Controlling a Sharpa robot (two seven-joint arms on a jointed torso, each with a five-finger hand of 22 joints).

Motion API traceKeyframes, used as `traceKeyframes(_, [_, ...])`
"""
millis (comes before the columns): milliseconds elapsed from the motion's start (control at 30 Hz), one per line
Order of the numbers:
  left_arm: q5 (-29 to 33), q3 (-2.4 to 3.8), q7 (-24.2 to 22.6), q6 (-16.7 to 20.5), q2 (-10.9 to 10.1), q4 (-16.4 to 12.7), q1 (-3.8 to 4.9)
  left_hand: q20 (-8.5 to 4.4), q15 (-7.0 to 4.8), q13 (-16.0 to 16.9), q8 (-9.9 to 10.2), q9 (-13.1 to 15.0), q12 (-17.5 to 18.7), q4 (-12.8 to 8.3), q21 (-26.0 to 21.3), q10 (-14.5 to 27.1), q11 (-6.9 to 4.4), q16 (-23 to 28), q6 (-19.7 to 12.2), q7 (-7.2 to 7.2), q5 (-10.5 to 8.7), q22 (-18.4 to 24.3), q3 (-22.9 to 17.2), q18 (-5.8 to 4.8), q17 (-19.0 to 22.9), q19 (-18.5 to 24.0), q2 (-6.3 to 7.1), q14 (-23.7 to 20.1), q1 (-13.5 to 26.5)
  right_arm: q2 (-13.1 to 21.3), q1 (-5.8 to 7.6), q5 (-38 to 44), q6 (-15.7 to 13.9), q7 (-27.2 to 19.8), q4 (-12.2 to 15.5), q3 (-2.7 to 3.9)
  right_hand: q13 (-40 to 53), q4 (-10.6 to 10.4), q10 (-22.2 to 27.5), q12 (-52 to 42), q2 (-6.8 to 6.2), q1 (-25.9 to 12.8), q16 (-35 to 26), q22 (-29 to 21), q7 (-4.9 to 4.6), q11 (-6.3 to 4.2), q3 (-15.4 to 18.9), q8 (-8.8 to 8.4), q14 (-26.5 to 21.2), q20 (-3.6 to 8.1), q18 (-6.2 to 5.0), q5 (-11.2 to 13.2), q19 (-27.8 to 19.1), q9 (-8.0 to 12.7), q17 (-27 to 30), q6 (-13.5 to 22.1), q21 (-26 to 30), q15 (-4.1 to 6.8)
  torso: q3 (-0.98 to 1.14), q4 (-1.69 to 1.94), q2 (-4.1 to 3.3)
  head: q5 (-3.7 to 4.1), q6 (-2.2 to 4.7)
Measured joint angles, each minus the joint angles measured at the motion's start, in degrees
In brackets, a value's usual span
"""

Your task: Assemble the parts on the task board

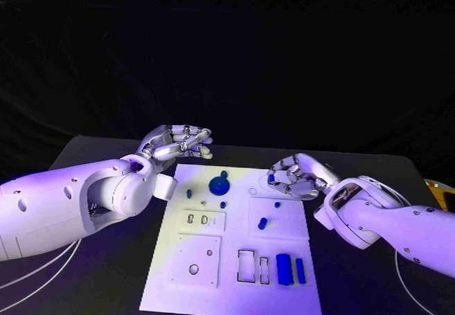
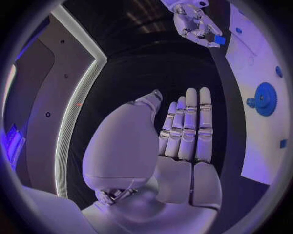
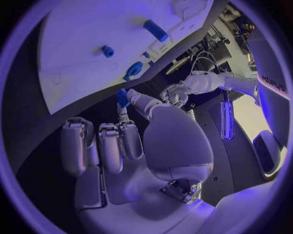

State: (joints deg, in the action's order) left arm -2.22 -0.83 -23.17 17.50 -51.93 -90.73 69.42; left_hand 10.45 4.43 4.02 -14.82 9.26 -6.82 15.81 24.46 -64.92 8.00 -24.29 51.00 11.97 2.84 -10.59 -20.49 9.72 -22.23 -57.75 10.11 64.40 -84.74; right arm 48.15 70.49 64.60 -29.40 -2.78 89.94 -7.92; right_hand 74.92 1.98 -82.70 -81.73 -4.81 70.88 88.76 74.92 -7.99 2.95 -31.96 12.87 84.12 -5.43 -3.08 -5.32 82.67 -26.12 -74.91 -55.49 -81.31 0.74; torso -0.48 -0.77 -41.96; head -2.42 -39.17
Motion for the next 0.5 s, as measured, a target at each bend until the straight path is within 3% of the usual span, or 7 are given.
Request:
traceKeyframes(233, [0.0,0.0,0.06,-0.01,0.71,0.79,0.0,0.0,0.0,0.0,0.0,-0.05,0.2,0.0,0.23,0.0,0.0,0.0,0.0,0.0,0.0,0.0,0.0,0.0,-0.1,0.0,0.0,0.0,0.0,-4.66,-0.11,2.13,-0.46,4.34,2.7,-0.23,0.0,-0.04,0.03,0.0,-0.02,-0.03,0.0,-0.01,0.01,-0.03,0.04,0.0,-0.12,0.0,0.0,-0.36,0.0,0.02,0.0,0.01,0.0,0.12,-0.1,0.07,0.36,-0.85,-0.65])
traceKeyframes(500, [-0.04,-0.02,0.41,0.12,1.29,1.51,0.01,0.0,0.0,0.0,0.0,-0.05,0.2,0.0,0.23,0.0,0.0,-0.23,0.0,0.0,0.0,-0.05,0.0,0.0,-0.2,0.0,0.0,0.0,0.0,-10.32,-1.98,6.04,0.06,8.83,2.66,-0.68,-0.01,-0.73,0.22,0.0,-0.33,-1.55,0.0,-0.01,0.02,-0.22,0.25,0.0,-0.2,0.2,0.0,0.03,-0.21,0.02,0.0,0.02,0.0,0.2,-0.36,0.07,0.69,-1.63,-1.37])
